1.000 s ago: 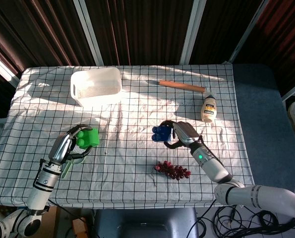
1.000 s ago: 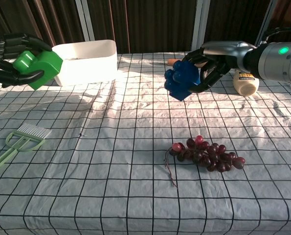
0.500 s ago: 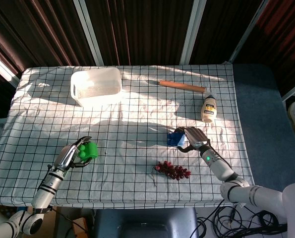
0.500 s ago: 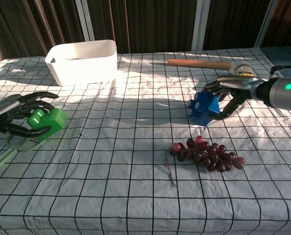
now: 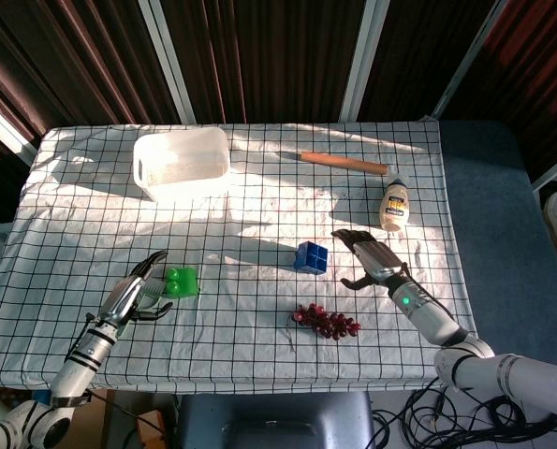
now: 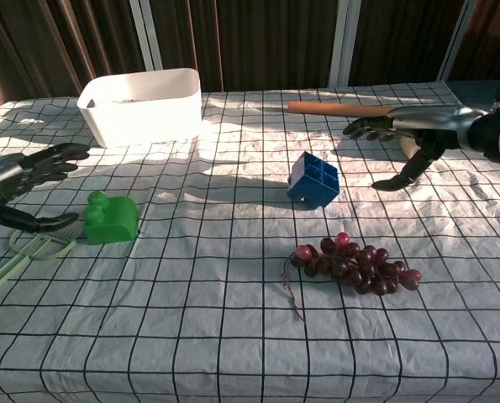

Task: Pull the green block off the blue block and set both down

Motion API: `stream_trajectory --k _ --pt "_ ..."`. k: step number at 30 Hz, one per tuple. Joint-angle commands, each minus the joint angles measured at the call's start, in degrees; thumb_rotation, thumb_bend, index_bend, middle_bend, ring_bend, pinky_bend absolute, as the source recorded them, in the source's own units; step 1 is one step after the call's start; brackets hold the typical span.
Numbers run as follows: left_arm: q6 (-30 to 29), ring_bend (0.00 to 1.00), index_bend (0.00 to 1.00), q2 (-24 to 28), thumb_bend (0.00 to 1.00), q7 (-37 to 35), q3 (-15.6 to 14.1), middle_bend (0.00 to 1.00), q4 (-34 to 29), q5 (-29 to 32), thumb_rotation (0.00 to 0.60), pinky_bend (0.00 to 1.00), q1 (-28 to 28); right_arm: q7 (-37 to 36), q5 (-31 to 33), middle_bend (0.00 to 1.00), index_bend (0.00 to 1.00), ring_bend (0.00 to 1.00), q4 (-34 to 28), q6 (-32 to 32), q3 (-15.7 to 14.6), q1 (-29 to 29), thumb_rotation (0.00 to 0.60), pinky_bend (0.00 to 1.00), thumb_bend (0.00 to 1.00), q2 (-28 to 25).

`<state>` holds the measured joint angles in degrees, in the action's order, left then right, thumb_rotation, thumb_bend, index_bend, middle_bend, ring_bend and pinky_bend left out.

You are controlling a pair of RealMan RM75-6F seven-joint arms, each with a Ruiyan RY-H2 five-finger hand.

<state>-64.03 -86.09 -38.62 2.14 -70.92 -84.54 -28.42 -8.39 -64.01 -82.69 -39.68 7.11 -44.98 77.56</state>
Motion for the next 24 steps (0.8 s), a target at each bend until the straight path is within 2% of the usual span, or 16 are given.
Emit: stream_trajectory --k 1,3,6,9,11,14,17,20,24 --pt "-6.0 0.00 0.00 4.9 0.31 1.9 -0.5 0.00 -4.1 -2.5 0.600 0.01 2.8 -2.3 -4.6 0.01 0.00 0.00 -6.5 -4.2 0.0 3.2 0.600 0.00 0.23 -5.9" --pt "-9.5 0.00 0.00 9.4 0.32 5.2 -1.6 0.00 -6.9 -3.4 0.600 0.00 5.3 -2.8 -8.4 0.00 0.00 0.00 -10.0 -8.1 -1.1 6.0 0.600 0.00 0.23 -9.9" --pt "-13.8 0.00 0.00 18.5 0.34 13.1 -4.7 0.00 -13.6 -2.8 0.600 0.00 10.6 -0.9 -13.4 0.00 0.00 0.00 -14.4 -14.2 -4.6 11.1 0.600 0.00 0.23 -16.8" --pt "-20.5 0.00 0.00 23.2 0.37 22.9 -6.3 0.00 -19.2 0.6 0.600 0.00 17.3 4.1 -15.3 0.00 0.00 0.00 -16.2 -22.3 -8.9 18.4 0.600 0.00 0.23 -21.9" --pt "-26.9 0.00 0.00 22.6 0.38 28.7 -6.2 0.00 -20.7 2.5 0.600 0.00 22.0 9.4 -13.8 0.00 0.00 0.00 -15.8 -30.3 -10.6 24.6 0.600 0.00 0.23 -22.4" --pt "-32.6 0.00 0.00 20.5 0.38 36.5 -6.7 0.00 -21.4 2.6 0.600 0.00 26.3 14.8 -11.7 0.00 0.00 0.00 -13.0 -42.5 -11.0 32.9 0.600 0.00 0.23 -18.7" --pt "-31.9 0.00 0.00 18.8 0.38 39.8 -7.5 0.00 -21.1 2.9 0.600 0.00 27.6 12.6 -11.6 0.00 0.00 0.00 -8.9 -49.8 -10.1 38.0 0.600 0.00 0.23 -14.3" --pt "-30.4 0.00 0.00 18.7 0.38 41.5 -7.6 0.00 -21.3 2.3 0.600 0.00 27.5 12.7 -13.5 0.00 0.00 0.00 -6.6 -50.7 -10.7 39.4 0.600 0.00 0.23 -13.4" --pt "-32.0 0.00 0.00 18.0 0.38 43.3 -6.9 0.00 -21.0 0.5 0.600 0.00 28.2 11.7 -15.5 0.00 0.00 0.00 -5.8 -50.5 -10.6 39.9 0.600 0.00 0.23 -13.4"
